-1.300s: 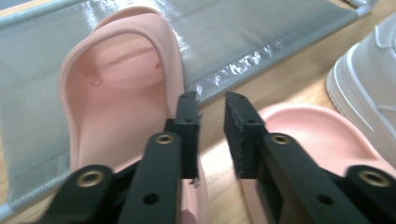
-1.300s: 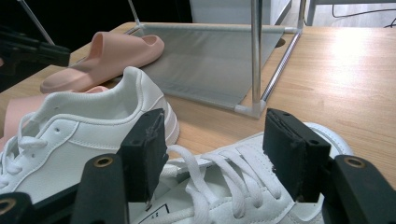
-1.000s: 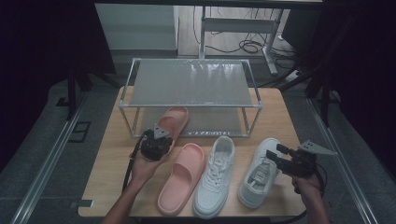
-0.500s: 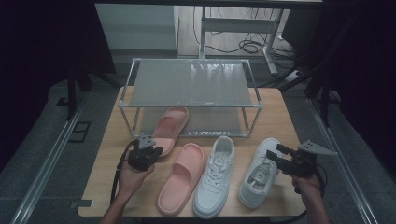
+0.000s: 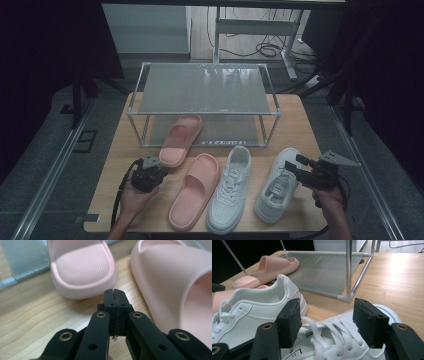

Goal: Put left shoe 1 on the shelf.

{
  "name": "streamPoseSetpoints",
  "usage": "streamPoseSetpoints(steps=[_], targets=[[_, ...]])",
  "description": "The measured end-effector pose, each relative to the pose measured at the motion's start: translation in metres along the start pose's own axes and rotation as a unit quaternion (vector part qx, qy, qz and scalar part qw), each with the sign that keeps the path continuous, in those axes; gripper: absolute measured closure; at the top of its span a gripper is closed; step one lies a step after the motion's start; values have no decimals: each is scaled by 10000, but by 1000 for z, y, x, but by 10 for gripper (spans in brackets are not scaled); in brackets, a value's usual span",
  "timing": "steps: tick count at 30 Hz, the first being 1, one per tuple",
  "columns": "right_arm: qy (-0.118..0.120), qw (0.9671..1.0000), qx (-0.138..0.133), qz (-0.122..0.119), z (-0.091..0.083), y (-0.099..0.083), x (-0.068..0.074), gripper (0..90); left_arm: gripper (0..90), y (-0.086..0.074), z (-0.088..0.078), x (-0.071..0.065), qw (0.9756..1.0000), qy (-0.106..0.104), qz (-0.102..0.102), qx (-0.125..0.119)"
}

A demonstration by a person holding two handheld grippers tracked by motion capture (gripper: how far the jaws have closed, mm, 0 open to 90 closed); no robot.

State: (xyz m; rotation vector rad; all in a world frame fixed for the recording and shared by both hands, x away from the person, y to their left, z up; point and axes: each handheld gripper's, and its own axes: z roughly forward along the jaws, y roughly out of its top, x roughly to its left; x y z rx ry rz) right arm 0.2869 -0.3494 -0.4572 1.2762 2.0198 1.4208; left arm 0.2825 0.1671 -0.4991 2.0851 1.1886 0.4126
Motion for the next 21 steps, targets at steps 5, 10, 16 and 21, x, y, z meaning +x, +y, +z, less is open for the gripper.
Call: streamPoseSetpoints(steps=[5,10,16,21], targets=[[8,10000,2,-7,0,0,1,398,899,1,6,-2,9999,-11,66,104],[10,10000,2,-3,0,0,0,398,899,4,11,-3,9999,-20,73,131],[7,10000,6,-1,0,0,0,399,899,7,16,-2,9998,17,114,167],[6,10000,6,-2,0,0,0,399,899,9,20,1,9998,21,59,177]])
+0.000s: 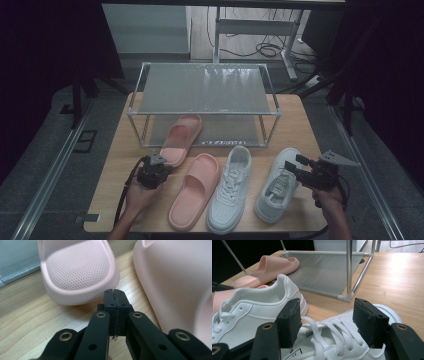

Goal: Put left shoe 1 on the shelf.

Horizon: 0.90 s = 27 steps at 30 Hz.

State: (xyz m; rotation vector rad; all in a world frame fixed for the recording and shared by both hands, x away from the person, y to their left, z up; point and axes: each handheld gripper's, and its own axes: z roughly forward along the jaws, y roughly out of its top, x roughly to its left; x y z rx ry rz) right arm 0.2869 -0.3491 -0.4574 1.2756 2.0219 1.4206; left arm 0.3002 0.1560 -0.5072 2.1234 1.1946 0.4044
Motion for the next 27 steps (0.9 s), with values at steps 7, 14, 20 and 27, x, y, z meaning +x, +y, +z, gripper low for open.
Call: streamPoseSetpoints(steps=[7,14,20,27], targets=[[-4,10000,15,0,1,0,0,398,898,4,6,1,10000,-45,-15,19],[-3,10000,14,-3,1,0,0,399,897,10,11,2,10000,-56,-13,45],[-7,10000,18,0,1,0,-1,398,898,15,18,6,10000,-58,-56,11],[1,10000,30,-2,2,-1,-1,398,898,21,24,9,10000,-33,-59,20]])
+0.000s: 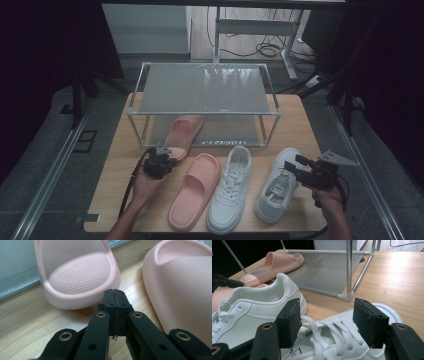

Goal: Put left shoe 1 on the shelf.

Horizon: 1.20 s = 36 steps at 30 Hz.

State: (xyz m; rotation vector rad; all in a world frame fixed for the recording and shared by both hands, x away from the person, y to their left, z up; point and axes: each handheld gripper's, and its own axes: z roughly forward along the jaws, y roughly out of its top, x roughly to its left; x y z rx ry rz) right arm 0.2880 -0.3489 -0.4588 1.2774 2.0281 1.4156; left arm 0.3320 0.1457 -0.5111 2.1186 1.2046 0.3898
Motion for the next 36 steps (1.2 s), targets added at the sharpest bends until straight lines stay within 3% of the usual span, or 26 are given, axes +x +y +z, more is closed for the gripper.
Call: streamPoseSetpoints(steps=[18,25,28,36], targets=[[-10,10000,-5,9,-1,0,-1,398,898,21,22,-1,9999,7,104,-28],[-13,10000,-6,11,-1,0,-1,398,898,29,29,1,9996,114,256,18],[-14,10000,-8,14,-1,0,-1,398,898,31,32,1,9997,115,219,-61],[-18,10000,-1,0,0,0,-2,398,897,30,26,5,9996,156,212,-111]])
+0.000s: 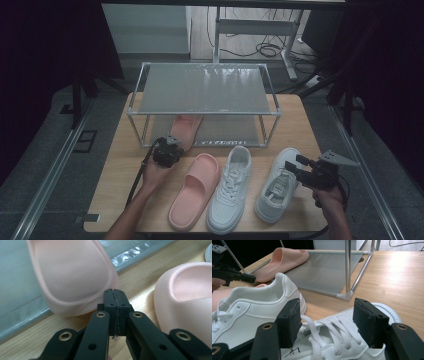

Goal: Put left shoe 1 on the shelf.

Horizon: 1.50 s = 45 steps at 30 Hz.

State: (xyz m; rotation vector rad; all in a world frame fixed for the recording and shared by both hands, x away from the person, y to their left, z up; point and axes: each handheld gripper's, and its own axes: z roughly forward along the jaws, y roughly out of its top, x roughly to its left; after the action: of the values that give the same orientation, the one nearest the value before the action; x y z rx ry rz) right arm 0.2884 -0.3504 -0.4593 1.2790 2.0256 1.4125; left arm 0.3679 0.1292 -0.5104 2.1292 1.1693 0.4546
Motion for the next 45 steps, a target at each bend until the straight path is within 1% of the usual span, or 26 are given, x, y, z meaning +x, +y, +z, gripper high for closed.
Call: streamPoseSetpoints(steps=[3,6,7,9,10,11,16,22,24,25,27,30,37,41,44,45], targets=[[-4,10000,-6,6,0,0,0,398,897,-1,-5,3,10000,34,22,29],[-7,10000,-8,32,-1,0,0,398,897,-3,-5,7,9999,73,41,104],[-7,10000,-4,29,-1,0,0,398,897,-4,-4,9,9999,49,73,139],[-7,10000,-3,14,-1,0,0,398,896,-4,-4,9,9999,26,71,97],[-5,10000,-4,14,0,0,0,398,896,-3,-3,9,9999,35,104,123],[-6,10000,1,10,0,0,0,398,896,-2,-2,9,9999,41,123,115],[-5,10000,6,8,0,0,0,398,897,2,4,10,9999,2,54,95],[-9,10000,11,19,0,0,-1,398,896,9,12,8,9999,52,71,96],[-11,10000,9,22,0,0,-1,398,896,10,14,8,10000,48,49,65],[-11,10000,8,22,0,0,-1,398,897,10,17,9,10000,42,-18,-5],[-14,10000,6,24,0,0,-1,398,897,10,19,9,9999,44,-73,-54],[-19,10000,12,29,0,0,-2,398,897,10,22,9,9999,73,-82,-83],[-13,10000,31,19,2,-1,-1,398,896,11,27,10,9996,60,-211,-170],[-16,10000,38,26,2,-1,-2,398,891,15,31,8,9998,51,-166,-111],[-13,10000,30,26,2,-1,-2,398,891,18,35,7,9998,47,-175,-98],[-12,10000,26,34,1,-1,-2,398,892,19,37,6,9997,20,-213,-83]])
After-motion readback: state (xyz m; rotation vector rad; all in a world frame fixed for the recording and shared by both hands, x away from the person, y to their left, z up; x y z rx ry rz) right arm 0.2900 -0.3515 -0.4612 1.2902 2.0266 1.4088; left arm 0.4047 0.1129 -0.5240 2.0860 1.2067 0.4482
